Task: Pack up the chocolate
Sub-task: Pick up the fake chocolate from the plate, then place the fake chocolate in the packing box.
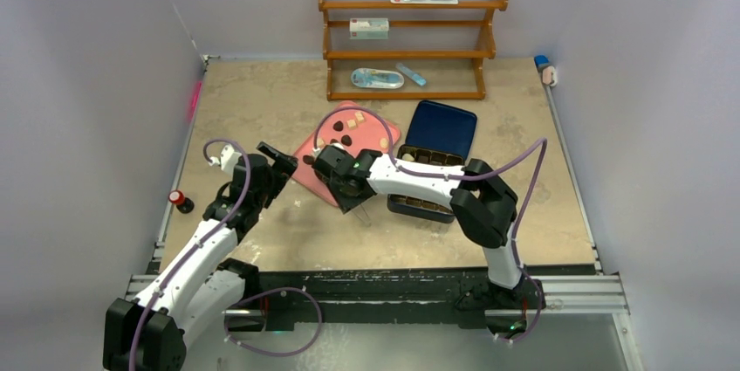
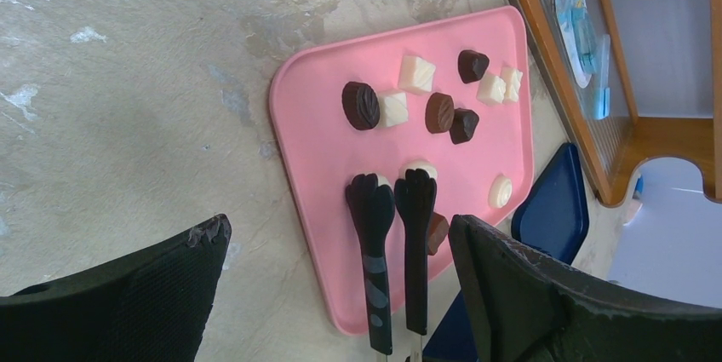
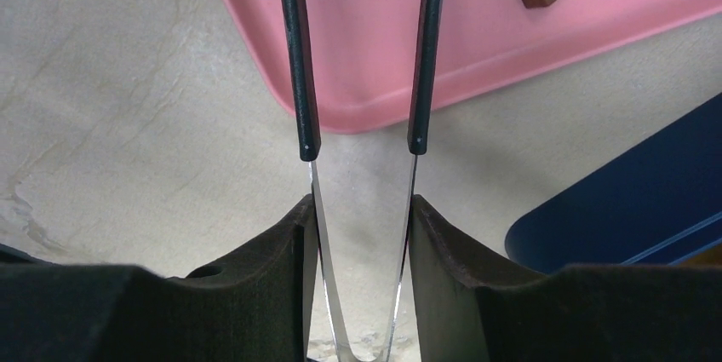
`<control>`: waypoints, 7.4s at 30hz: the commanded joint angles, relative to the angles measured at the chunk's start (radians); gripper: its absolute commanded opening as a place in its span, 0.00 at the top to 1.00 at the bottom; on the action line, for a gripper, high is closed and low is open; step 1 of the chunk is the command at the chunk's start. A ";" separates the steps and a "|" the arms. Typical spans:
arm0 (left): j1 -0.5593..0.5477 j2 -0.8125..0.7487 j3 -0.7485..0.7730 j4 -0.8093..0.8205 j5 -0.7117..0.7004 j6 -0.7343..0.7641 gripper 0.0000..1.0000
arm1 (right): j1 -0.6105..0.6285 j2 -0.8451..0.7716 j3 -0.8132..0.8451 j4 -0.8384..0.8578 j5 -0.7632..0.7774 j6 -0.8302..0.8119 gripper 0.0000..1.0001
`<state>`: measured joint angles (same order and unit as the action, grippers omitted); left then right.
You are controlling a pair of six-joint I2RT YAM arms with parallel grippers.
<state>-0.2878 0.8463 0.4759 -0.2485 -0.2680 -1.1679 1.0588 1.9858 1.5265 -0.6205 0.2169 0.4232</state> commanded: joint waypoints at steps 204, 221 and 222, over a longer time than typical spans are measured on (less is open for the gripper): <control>0.012 0.005 -0.039 0.060 0.023 -0.016 0.00 | -0.347 -0.567 -0.407 -0.228 0.168 -0.021 0.92; 0.013 0.011 -0.046 0.066 0.023 -0.017 0.00 | -0.354 -0.558 -0.411 -0.218 0.142 -0.017 0.78; 0.013 0.012 -0.044 0.066 0.024 -0.017 0.00 | -0.354 -0.558 -0.412 -0.218 0.143 -0.017 0.78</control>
<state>-0.2817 0.8539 0.4427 -0.2241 -0.2474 -1.1923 0.7105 1.4227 1.1213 -0.8433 0.3691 0.3965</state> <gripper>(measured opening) 0.998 0.225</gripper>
